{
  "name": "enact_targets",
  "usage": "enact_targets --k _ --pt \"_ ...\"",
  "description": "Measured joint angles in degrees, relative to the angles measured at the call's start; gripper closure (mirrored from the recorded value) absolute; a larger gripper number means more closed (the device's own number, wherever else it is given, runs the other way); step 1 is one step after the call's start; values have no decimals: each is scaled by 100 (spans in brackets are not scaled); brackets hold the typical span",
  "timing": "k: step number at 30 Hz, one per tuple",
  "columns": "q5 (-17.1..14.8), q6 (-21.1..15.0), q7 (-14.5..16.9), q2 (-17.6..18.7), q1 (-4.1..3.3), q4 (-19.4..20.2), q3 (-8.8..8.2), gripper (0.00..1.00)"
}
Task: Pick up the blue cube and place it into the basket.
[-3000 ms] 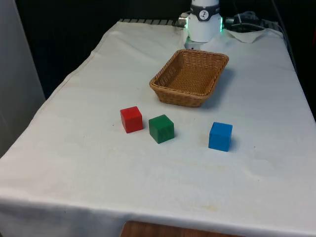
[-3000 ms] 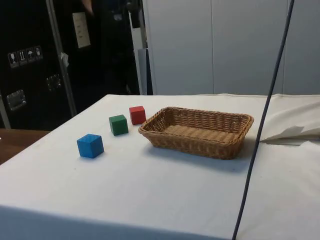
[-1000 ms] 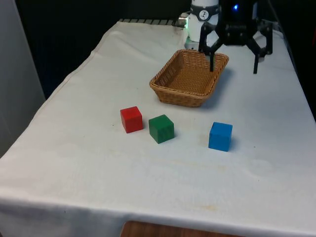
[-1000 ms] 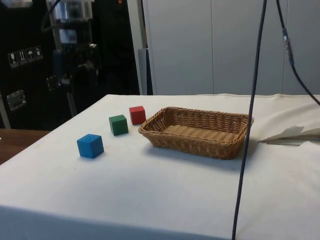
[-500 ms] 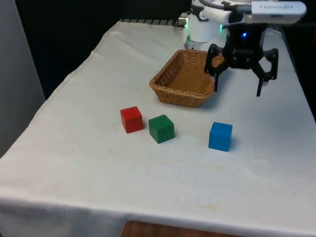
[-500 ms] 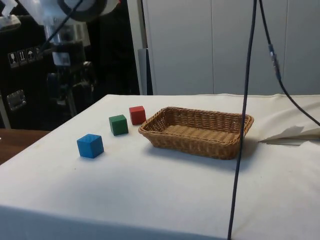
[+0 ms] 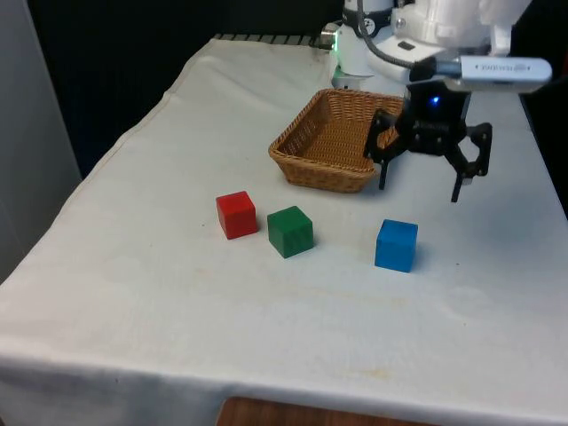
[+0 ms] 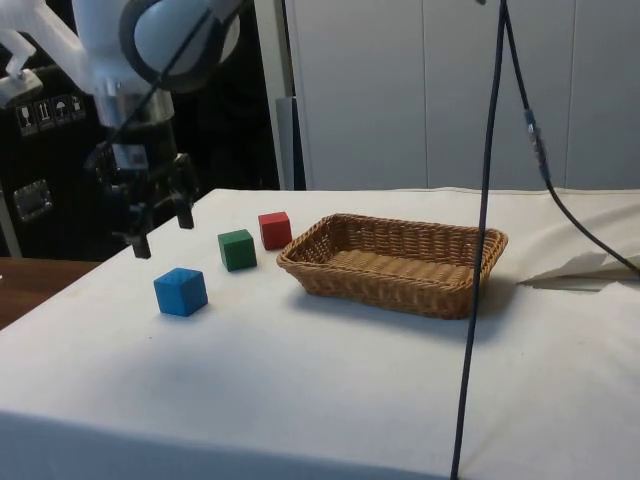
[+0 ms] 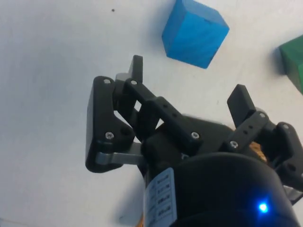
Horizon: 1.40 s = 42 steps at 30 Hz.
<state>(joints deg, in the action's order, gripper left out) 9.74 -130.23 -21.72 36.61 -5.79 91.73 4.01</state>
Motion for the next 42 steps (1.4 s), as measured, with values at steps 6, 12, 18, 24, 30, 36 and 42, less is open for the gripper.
enact_targets --k 6,12,18,24,30,36,42 --pt "229 -103 -183 126 6 0 -6 0" --pt "441 -178 -355 229 6 0 -6 0" --pt "647 -235 -516 321 6 0 -17 0" --pt "991 -378 -819 487 11 0 -34 0" --pt "1249 -527 -1089 619 17 -23 -46 0" --pt "1450 -647 -1312 728 17 -40 -69 0" --pt "1702 -756 -1581 894 17 -86 -86 0"
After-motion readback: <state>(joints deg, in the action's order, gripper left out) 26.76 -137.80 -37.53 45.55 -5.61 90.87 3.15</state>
